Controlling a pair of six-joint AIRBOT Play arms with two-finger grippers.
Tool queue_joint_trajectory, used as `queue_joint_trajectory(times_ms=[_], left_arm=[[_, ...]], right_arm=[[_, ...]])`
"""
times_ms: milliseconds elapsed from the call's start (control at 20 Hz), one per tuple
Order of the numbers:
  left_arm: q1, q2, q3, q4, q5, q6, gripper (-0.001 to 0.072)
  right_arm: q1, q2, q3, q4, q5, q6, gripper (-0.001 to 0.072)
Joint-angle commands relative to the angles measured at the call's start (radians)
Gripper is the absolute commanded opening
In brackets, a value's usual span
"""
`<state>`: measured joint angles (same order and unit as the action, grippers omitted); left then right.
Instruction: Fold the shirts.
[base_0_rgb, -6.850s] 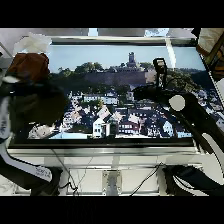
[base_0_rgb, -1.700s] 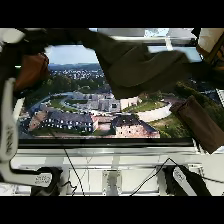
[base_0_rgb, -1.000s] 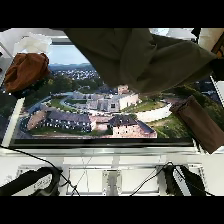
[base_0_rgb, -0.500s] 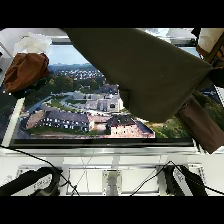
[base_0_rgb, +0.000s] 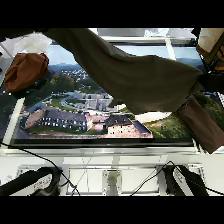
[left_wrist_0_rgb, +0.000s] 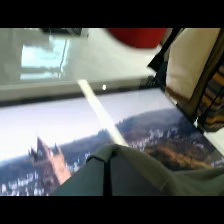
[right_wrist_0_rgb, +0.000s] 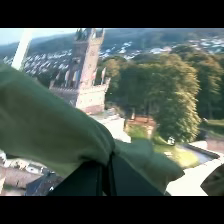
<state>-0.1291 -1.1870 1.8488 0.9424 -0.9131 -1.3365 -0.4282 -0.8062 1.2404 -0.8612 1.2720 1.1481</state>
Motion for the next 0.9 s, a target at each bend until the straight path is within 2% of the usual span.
queue_joint_trajectory(times_ms=[0,250,400,550,850], left_arm=[[-0.013,0.034,0.004,-0.052,0.133,0.085,0.0011],[-0.016,0.103,0.008,0.002,0.19,0.115,0.001],[-0.016,0.116,0.008,0.027,0.262,0.114,0.001],[-0.022,0.115,0.007,0.027,0.261,0.114,0.001],[-0.029,0.115,0.007,0.066,0.193,0.114,0.001]], right_arm=[[0.102,0.006,-0.002,-0.017,-0.006,-0.031,0.003],[0.261,0.073,-0.002,-0.312,-0.209,0.058,0.003],[0.28,0.097,-0.002,-0.28,-0.185,0.048,0.0029],[0.318,0.099,-0.002,-0.296,-0.186,0.028,0.0029],[0.322,0.09,-0.002,-0.336,-0.451,0.034,0.0028]])
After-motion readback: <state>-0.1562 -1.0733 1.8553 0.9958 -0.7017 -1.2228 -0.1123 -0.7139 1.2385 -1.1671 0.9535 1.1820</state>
